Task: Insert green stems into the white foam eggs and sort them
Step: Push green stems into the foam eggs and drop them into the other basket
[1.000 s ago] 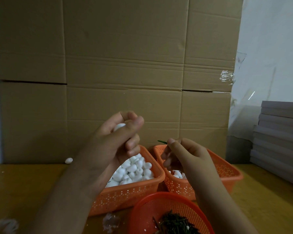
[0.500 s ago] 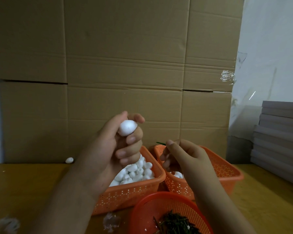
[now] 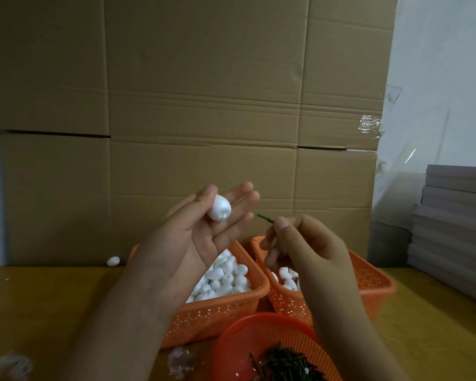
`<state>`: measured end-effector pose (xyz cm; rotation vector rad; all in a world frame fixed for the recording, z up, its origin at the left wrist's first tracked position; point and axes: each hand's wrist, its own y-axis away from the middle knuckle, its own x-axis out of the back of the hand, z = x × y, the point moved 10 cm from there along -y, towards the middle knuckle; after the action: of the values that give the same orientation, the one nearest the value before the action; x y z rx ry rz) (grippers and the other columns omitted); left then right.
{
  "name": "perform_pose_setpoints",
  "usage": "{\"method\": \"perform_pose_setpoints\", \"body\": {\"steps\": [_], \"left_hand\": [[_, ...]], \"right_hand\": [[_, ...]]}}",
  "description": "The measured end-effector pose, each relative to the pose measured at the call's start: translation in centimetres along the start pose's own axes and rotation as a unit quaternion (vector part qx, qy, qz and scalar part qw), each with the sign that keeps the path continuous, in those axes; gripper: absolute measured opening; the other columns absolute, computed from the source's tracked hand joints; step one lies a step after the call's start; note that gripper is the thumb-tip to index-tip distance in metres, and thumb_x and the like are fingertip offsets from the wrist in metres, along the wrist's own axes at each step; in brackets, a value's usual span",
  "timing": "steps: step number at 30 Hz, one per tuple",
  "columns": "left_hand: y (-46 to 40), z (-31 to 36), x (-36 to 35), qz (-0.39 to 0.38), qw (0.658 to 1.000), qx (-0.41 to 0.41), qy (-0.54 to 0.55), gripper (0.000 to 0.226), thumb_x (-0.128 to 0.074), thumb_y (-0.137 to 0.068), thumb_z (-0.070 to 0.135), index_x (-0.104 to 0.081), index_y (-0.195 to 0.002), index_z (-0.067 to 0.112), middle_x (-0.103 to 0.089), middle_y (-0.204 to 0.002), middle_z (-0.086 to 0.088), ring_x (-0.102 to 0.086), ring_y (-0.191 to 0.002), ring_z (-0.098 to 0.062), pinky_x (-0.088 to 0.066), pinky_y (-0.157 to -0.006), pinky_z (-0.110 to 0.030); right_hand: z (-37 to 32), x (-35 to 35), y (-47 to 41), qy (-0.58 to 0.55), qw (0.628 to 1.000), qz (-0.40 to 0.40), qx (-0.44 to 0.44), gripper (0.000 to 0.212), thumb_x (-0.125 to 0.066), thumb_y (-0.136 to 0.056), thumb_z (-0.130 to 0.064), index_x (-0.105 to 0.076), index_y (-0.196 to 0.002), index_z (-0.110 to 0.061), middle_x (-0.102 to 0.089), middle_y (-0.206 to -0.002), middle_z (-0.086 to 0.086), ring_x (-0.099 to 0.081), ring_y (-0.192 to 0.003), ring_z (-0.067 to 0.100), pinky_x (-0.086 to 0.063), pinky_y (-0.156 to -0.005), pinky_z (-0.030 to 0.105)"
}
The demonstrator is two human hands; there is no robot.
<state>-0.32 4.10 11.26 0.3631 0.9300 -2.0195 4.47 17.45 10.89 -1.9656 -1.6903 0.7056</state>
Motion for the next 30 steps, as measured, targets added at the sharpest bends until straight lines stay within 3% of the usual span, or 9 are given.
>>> {"method": "perform_pose_setpoints", "body": {"steps": [4,8,11,16,30], "left_hand": [[0.1,0.0,0.2,0.009,0.998,-0.021,-0.059,0.021,-0.055,-0.090,0.027,-0.051,-0.083,0.007,-0.070,-0.118,-0.014,-0.067,-0.111,-0.024,-0.057,-0.087,-0.035],[0.3,0.0,-0.2,0.017,0.996,-0.030,-0.078,0.023,-0.055,-0.088,0.028,-0.053,-0.086,0.005,-0.072,-0.113,-0.014,-0.070,-0.105,-0.023,-0.058,-0.073,-0.026],[0.4,-0.2,-0.3,0.025,0.996,-0.030,-0.083,0.024,-0.057,-0.085,0.028,-0.052,-0.088,0.005,-0.073,-0.109,-0.015,-0.071,-0.102,-0.023,-0.058,-0.069,-0.025],[0.5,-0.2,-0.4,0.022,0.995,-0.032,-0.096,0.025,-0.055,-0.086,0.029,-0.051,-0.089,0.005,-0.073,-0.109,-0.015,-0.070,-0.104,-0.024,-0.058,-0.075,-0.026],[0.7,-0.6,-0.9,0.031,0.993,-0.031,-0.108,0.022,-0.055,-0.086,0.026,-0.052,-0.088,0.003,-0.073,-0.106,-0.016,-0.071,-0.101,-0.026,-0.059,-0.069,-0.024]], "right_hand": [[-1.6,-1.2,0.8,0.071,0.995,-0.016,0.061,0.012,-0.066,-0.085,-0.020,-0.067,-0.074,-0.016,-0.065,-0.062,0.000,-0.061,-0.054,0.008,-0.048,-0.055,0.018],[-1.9,-1.6,1.3,0.148,0.984,0.001,0.096,0.009,-0.065,-0.085,-0.026,-0.067,-0.076,-0.026,-0.066,-0.066,-0.003,-0.062,-0.059,0.013,-0.051,-0.057,0.026],[-2.0,-1.4,1.3,0.184,0.976,0.016,0.117,0.009,-0.065,-0.085,-0.025,-0.067,-0.077,-0.028,-0.067,-0.068,-0.007,-0.063,-0.062,0.012,-0.050,-0.057,0.023],[-2.3,-1.0,1.3,0.197,0.971,0.033,0.130,0.011,-0.063,-0.084,-0.026,-0.065,-0.073,-0.029,-0.065,-0.067,-0.013,-0.064,-0.065,0.007,-0.046,-0.057,0.011],[-2.7,-1.3,1.5,0.222,0.963,0.028,0.152,0.014,-0.065,-0.088,-0.020,-0.066,-0.075,-0.025,-0.065,-0.068,-0.013,-0.063,-0.067,0.006,-0.044,-0.059,0.010]]}}
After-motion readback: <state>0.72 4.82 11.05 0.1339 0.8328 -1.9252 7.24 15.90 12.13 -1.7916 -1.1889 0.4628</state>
